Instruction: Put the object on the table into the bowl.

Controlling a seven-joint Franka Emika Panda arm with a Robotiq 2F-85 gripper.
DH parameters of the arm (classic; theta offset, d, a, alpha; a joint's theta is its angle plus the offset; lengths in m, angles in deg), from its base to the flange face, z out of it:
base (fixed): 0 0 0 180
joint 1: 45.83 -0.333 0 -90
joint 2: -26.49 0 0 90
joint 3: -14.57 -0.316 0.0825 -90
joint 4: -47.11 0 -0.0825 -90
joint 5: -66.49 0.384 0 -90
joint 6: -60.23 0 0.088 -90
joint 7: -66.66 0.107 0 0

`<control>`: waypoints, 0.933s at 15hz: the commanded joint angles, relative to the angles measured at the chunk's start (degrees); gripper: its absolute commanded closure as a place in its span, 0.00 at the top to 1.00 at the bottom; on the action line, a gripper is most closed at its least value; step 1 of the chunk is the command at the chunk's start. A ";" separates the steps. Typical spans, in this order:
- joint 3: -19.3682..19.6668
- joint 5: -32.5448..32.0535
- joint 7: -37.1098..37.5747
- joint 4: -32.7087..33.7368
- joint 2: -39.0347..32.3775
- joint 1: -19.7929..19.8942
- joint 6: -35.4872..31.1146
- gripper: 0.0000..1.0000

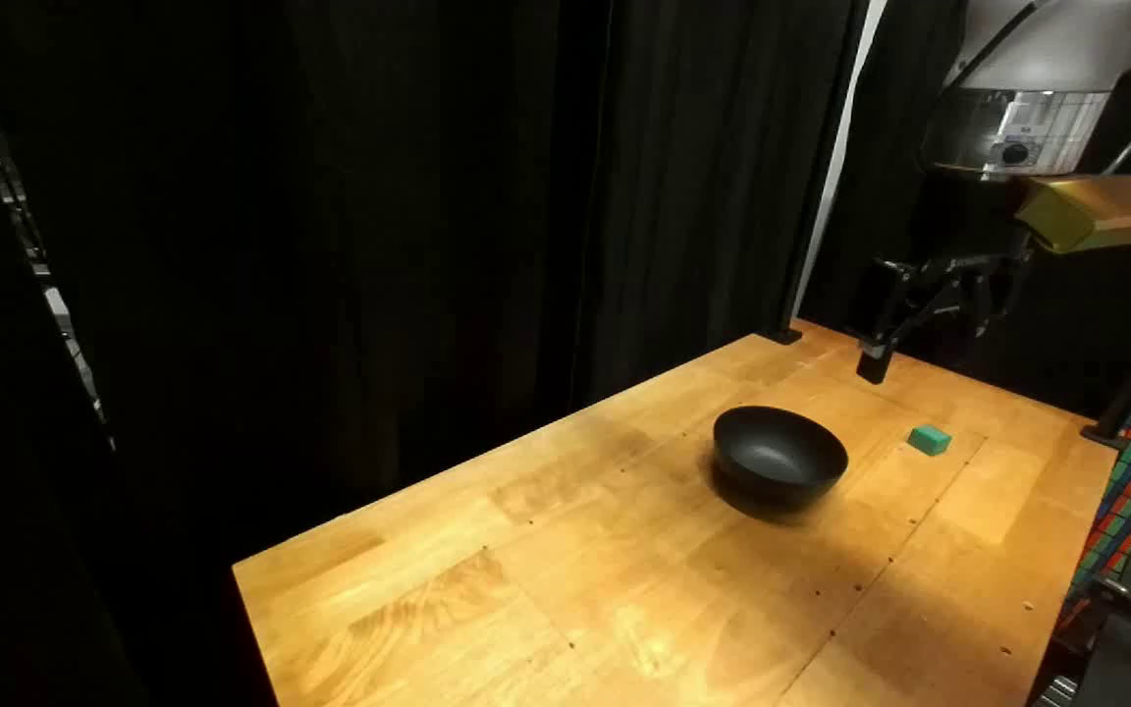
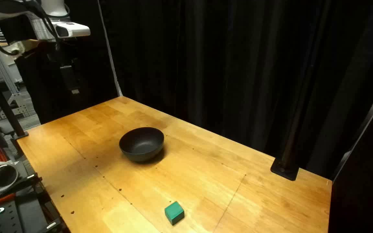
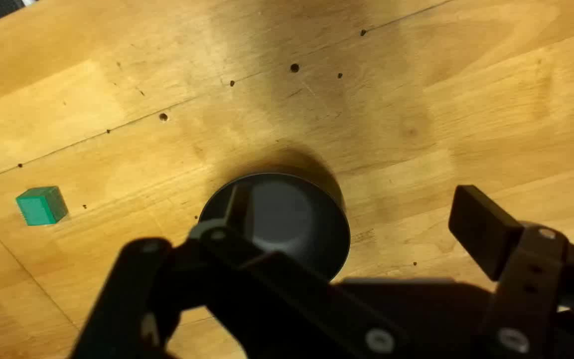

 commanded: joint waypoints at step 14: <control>17.39 -4.17 8.98 4.17 -21.42 12.11 -14.77 1.00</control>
